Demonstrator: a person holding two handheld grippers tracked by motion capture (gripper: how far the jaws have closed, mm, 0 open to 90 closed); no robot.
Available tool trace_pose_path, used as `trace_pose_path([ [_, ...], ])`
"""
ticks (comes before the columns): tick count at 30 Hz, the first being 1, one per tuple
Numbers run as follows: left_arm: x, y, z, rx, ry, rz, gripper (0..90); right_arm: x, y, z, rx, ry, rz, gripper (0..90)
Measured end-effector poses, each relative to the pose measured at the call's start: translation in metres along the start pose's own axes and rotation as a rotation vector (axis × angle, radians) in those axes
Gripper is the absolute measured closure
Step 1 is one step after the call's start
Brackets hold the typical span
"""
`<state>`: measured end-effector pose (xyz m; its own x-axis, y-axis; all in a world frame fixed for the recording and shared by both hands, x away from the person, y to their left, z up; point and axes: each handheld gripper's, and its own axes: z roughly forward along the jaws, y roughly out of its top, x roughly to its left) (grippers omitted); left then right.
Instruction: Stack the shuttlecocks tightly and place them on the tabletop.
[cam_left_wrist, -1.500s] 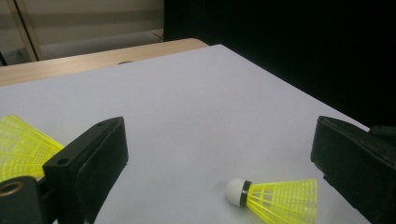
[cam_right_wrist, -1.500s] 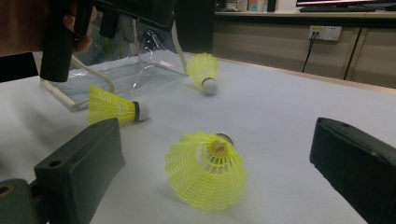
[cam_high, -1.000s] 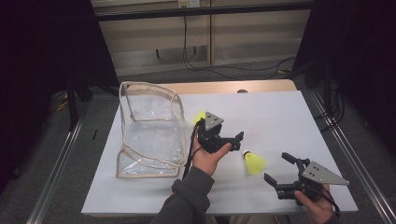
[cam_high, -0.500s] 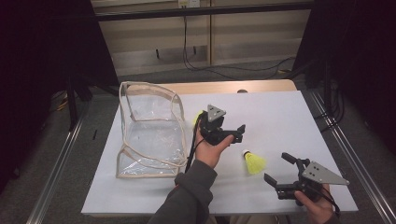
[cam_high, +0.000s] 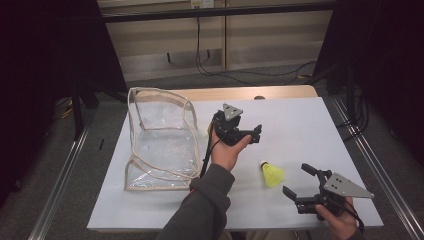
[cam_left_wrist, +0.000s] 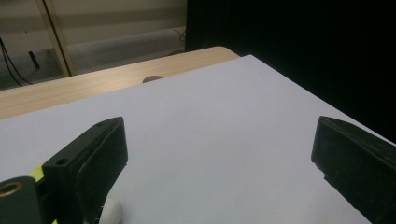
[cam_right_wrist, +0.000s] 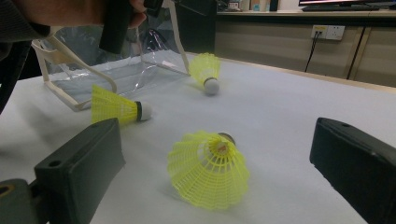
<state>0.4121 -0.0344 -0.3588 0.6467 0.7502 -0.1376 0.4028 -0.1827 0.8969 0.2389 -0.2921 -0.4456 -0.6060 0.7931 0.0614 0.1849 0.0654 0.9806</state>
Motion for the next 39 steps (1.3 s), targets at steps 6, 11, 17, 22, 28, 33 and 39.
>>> trace_pose_path([
  [6,0.006,0.003,0.004,-0.007,0.031,-0.013,4.1,0.0,0.0,0.0,0.001,0.002,0.004,2.0],
  [11,0.015,0.002,0.008,-0.004,0.074,-0.04,4.1,0.0,0.0,0.0,0.001,0.001,0.003,2.0],
  [17,0.023,0.002,0.013,0.003,0.118,-0.059,4.3,0.0,0.0,0.0,0.0,0.005,0.006,2.1],
  [22,0.026,0.006,0.017,0.011,0.131,-0.063,4.5,0.0,0.0,0.0,0.001,0.004,0.006,2.0],
  [28,0.029,0.009,0.025,0.02,0.146,-0.069,4.5,0.0,0.0,0.0,0.0,0.006,0.007,2.0],
  [33,0.034,0.009,0.032,0.028,0.171,-0.079,4.6,0.001,0.0,-0.001,0.0,0.009,0.007,2.0],
  [39,0.041,0.012,0.038,0.032,0.191,-0.076,4.6,0.0,0.0,-0.001,0.0,0.008,0.005,2.0],
])
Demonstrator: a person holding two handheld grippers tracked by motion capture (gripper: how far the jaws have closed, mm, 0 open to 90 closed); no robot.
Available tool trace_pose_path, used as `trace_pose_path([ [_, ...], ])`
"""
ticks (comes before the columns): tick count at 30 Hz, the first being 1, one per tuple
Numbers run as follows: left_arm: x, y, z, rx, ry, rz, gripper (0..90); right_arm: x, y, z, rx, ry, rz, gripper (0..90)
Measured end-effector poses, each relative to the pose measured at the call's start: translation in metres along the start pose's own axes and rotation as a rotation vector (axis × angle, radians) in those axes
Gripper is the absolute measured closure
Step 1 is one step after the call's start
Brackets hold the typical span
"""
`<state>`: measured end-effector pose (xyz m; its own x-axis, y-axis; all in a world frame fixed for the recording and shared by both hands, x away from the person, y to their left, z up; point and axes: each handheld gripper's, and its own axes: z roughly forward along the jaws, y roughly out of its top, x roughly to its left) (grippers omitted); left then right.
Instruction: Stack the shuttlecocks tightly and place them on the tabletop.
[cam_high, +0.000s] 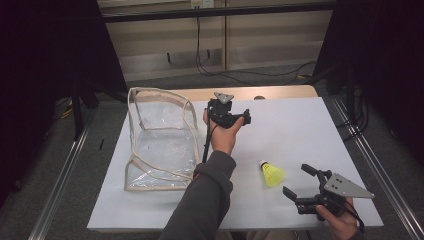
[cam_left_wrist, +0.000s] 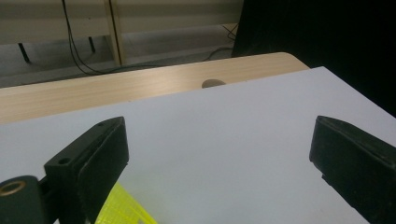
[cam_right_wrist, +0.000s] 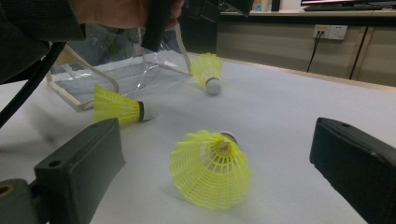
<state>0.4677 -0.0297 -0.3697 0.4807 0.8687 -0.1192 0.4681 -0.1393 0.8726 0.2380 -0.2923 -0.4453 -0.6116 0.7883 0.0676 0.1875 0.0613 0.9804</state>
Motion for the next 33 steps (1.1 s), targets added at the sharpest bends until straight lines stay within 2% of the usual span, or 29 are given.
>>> trace_pose_path([
  [3,0.002,0.0,0.002,0.005,0.014,0.011,4.7,0.0,0.0,0.0,-0.001,0.0,-0.002,2.0],
  [6,0.004,-0.002,0.006,0.022,0.012,-0.01,4.7,0.0,0.0,0.0,-0.001,0.001,-0.001,2.0],
  [9,0.005,-0.001,0.008,0.027,0.025,0.005,4.7,0.0,0.0,0.0,0.0,0.0,-0.006,2.0],
  [18,0.013,0.002,0.016,0.04,0.066,0.006,4.5,0.0,0.0,0.0,-0.001,0.0,-0.006,2.0],
  [22,0.017,0.002,0.02,0.053,0.084,0.023,4.6,0.0,0.0,-0.001,-0.001,0.001,-0.006,2.0],
  [30,0.022,-0.002,0.027,0.059,0.099,0.014,4.8,0.0,0.0,-0.001,-0.005,-0.001,-0.003,2.0],
  [33,0.024,-0.004,0.029,0.075,0.107,0.014,4.8,0.0,0.0,-0.001,-0.003,0.002,-0.006,2.0],
])
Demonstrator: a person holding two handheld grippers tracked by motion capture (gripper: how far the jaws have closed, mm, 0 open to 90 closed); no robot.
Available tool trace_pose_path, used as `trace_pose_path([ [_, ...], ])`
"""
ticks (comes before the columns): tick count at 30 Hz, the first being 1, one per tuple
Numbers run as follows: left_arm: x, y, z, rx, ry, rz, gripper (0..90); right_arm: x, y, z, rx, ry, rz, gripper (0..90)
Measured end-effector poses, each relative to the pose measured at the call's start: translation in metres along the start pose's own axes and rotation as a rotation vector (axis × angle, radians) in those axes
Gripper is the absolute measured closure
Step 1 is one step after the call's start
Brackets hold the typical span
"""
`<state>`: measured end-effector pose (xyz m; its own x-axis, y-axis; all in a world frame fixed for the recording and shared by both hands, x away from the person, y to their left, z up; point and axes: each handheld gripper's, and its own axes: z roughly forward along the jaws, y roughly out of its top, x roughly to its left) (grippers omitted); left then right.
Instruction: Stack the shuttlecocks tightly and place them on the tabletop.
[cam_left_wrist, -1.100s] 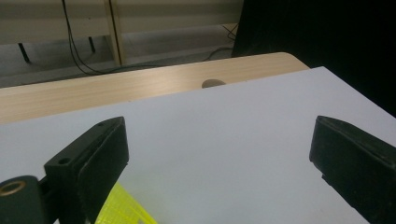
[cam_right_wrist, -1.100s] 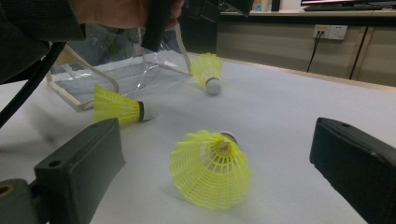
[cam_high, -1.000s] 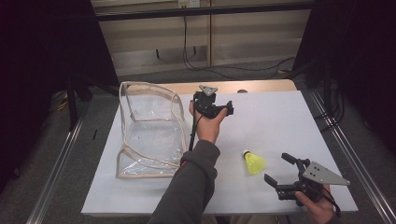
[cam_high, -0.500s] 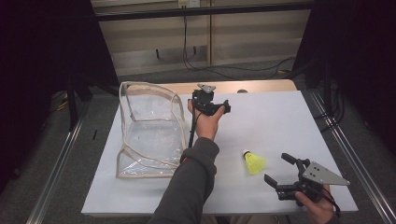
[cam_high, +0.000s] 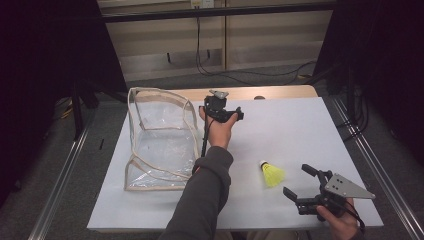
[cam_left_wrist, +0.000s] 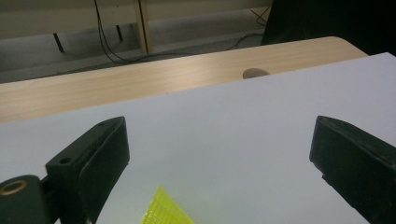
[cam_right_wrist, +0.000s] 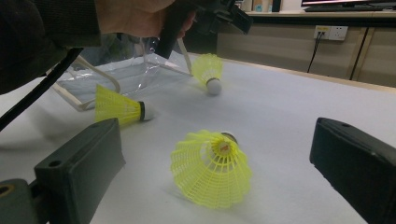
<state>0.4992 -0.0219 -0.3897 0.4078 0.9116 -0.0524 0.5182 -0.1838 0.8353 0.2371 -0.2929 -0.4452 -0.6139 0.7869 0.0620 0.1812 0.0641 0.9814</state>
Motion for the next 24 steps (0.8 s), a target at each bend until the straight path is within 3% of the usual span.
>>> trace_pose_path([
  [5,0.002,-0.004,0.005,0.027,0.015,0.029,4.6,0.0,0.0,0.0,0.0,0.0,-0.001,2.2],
  [8,0.004,-0.006,0.008,0.069,0.024,0.041,5.8,0.0,0.0,0.0,-0.001,0.001,0.0,2.2],
  [13,0.006,-0.011,0.01,0.096,0.045,0.011,10.2,0.0,0.0,-0.001,0.0,0.0,0.002,2.2],
  [20,0.008,-0.015,0.012,0.129,0.067,0.001,15.8,0.0,0.0,-0.001,0.0,0.002,0.006,2.2],
  [24,0.01,-0.017,0.012,0.144,0.063,-0.026,18.1,0.0,0.0,-0.001,0.001,0.001,0.006,2.2],
])
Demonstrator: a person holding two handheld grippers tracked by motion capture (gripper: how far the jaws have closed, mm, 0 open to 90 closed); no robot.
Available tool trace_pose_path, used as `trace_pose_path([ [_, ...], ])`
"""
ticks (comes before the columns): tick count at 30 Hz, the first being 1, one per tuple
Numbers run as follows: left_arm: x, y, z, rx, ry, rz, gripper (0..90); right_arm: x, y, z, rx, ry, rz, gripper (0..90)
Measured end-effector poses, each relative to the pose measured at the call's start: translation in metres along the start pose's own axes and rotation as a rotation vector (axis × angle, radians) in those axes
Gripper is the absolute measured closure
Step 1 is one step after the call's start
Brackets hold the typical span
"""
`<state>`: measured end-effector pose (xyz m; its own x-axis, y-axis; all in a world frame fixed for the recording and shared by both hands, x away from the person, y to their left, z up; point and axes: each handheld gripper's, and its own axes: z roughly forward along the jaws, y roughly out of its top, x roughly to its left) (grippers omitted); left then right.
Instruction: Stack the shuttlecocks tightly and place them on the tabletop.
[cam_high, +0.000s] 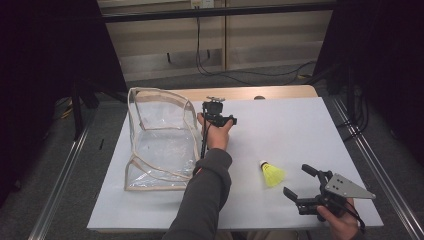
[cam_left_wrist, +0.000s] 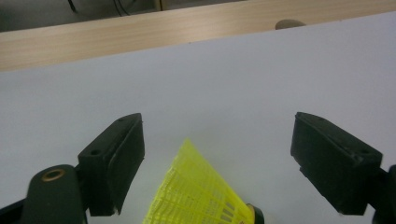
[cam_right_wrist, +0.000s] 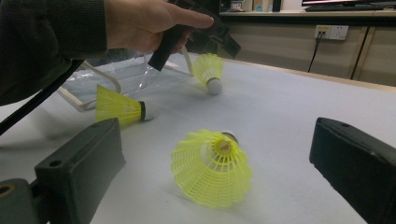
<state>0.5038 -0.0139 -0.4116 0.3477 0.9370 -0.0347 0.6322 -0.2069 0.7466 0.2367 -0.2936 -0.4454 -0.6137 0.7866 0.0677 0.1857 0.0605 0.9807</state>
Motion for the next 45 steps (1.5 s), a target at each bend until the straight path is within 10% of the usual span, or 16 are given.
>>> trace_pose_path([
  [18,0.0,-0.004,0.002,0.037,-0.046,-0.004,53.7,0.0,0.001,-0.001,-0.003,-0.002,-0.007,2.2],
  [36,-0.012,0.0,-0.005,0.007,-0.243,0.022,88.3,0.0,0.001,-0.001,-0.006,-0.005,-0.011,2.2],
  [45,-0.011,0.003,-0.013,-0.057,-0.179,0.089,89.3,0.0,0.001,-0.001,-0.006,-0.006,-0.01,2.2],
])
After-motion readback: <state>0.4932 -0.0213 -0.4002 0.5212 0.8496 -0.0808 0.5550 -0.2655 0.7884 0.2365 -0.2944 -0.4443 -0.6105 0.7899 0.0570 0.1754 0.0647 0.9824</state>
